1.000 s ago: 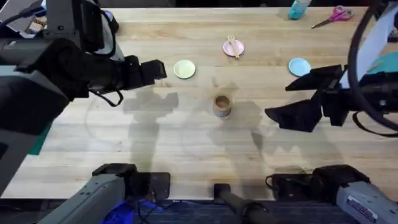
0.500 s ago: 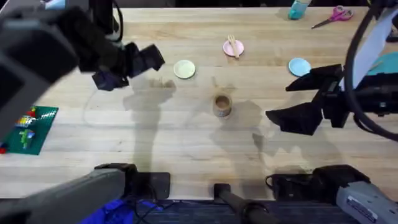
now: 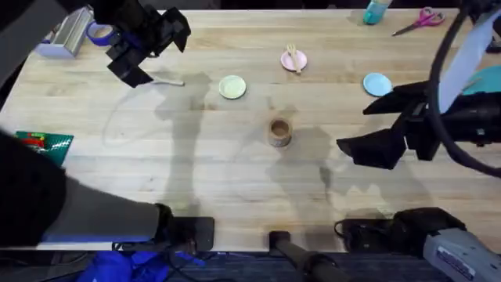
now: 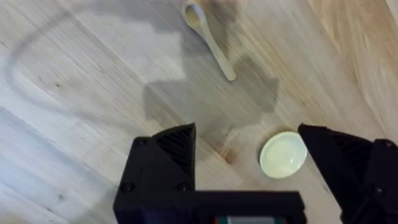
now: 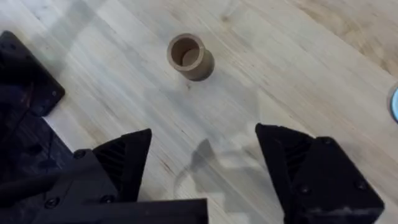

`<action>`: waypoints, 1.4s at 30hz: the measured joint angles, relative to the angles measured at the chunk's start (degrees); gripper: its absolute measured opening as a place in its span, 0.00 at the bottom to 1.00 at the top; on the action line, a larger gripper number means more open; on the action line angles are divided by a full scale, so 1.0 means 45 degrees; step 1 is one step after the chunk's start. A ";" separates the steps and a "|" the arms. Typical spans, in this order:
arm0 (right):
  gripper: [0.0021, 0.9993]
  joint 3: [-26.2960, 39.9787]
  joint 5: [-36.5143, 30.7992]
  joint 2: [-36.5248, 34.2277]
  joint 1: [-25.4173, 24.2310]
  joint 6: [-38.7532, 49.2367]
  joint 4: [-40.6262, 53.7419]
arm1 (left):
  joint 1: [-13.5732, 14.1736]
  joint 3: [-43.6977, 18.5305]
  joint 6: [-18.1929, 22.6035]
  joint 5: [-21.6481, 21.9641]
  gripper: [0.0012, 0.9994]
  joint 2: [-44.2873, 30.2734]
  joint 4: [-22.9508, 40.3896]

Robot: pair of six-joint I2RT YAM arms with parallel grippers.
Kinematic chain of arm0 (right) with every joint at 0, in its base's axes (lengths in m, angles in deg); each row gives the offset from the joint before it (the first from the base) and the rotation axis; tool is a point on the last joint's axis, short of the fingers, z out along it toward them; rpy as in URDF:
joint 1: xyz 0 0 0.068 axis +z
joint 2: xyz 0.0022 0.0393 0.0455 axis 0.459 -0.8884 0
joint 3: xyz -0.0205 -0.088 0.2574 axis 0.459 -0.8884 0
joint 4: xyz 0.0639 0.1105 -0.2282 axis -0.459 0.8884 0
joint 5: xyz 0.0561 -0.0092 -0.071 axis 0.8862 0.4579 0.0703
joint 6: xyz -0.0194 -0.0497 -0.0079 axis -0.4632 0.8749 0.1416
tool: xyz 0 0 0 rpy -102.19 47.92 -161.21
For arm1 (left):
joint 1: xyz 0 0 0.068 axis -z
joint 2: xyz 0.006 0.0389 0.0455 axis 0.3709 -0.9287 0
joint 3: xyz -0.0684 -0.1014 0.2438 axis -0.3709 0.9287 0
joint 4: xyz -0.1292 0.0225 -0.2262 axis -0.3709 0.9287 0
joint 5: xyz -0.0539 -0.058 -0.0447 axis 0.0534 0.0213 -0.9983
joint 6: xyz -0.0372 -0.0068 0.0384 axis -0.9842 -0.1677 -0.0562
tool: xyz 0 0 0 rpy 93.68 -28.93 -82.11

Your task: Pick up a utensil and set it on the pink plate, then put the other utensil in the container.

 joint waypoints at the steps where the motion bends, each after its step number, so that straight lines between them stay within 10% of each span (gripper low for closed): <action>1: 1.00 0.0000 -0.0037 -0.0003 0.0000 0.0000 0.0003 | -0.0066 -0.0108 -0.0215 0.0000 1.00 -0.0236 0.0002; 42: 1.00 0.0000 -0.0114 -0.0003 0.0000 0.0000 0.0010 | -0.1722 -0.2608 -0.2317 -0.0607 1.00 -0.5120 -0.0156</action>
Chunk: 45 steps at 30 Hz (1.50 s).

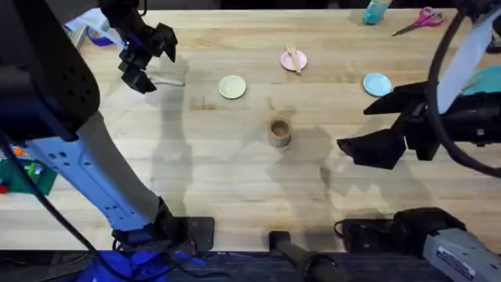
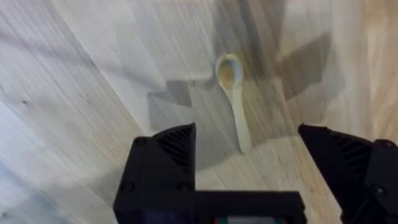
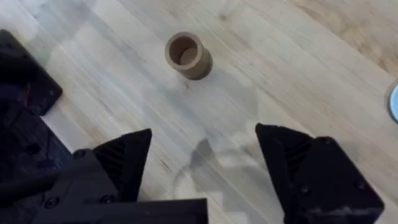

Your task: Pick up a utensil and set it on the pink plate, then put the other utensil in the container.

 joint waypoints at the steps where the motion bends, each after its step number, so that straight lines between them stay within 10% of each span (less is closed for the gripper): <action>1: 1.00 0.0000 0.0000 0.0001 0.0000 0.0000 0.0000 | 0.0000 0.0000 0.0000 -0.0032 1.00 -0.0073 0.0074; 45: 1.00 0.0000 -0.0002 0.0000 0.0000 0.0049 0.0000 | 0.0000 -0.0219 0.0039 0.0194 0.93 -0.0960 0.1278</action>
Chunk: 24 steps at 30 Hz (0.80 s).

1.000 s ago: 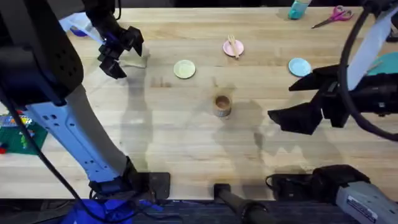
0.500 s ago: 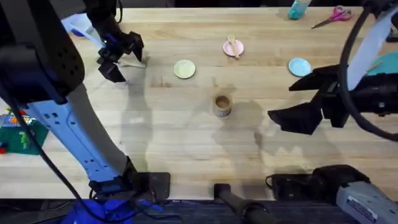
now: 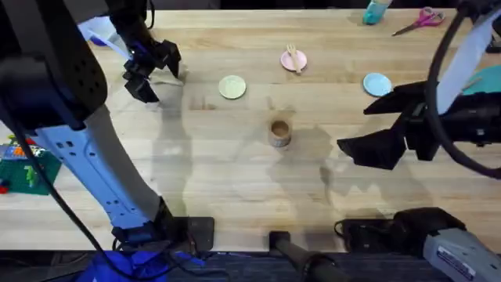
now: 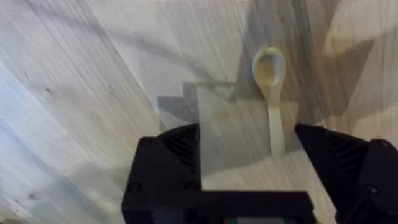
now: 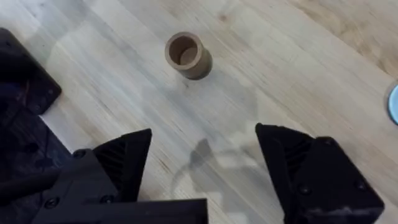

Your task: Pick up a utensil and set it on the pink plate, then put the other utensil in the container.

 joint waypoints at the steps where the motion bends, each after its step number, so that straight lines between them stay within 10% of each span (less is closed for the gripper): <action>1: 1.00 0.0000 -0.0002 0.0002 0.0000 0.0000 0.0000 | 0.0000 0.0000 0.0000 -0.0005 0.91 0.0000 -0.0005; 16: 1.00 0.0000 -0.0002 0.0001 0.0000 0.0000 0.0000 | 0.0000 0.0000 0.0018 0.0011 0.42 -0.0004 0.0010; 24: 1.00 0.0000 0.0001 -0.0002 0.0000 0.0005 0.0000 | -0.0121 0.0000 0.0013 0.0029 0.42 -0.0004 0.0028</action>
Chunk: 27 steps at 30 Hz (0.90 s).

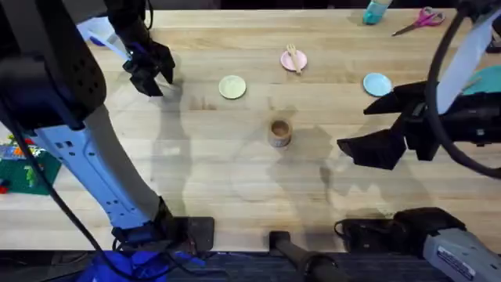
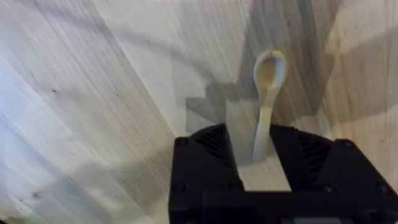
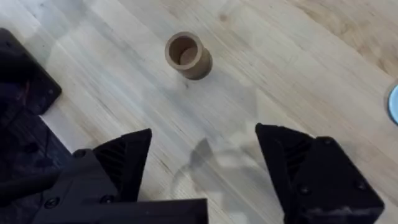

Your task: Pick up a utensil and set it on the pink plate, then put the other utensil in the container.

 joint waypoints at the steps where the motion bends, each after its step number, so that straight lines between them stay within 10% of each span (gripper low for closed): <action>1: 1.00 0.0000 0.0001 0.0000 0.0000 0.0000 0.0000 | -0.0050 0.0000 -0.0003 0.0000 0.43 -0.0001 0.0016; 13: 1.00 0.0000 0.0001 0.0001 0.0000 0.0034 0.0000 | -0.0781 0.0000 0.0041 0.0029 0.56 0.0004 -0.0166; 27: 1.00 0.0000 -0.0004 0.0005 0.0000 0.0034 0.0000 | -0.0797 0.0000 0.1023 0.0141 0.35 -0.0050 -0.0956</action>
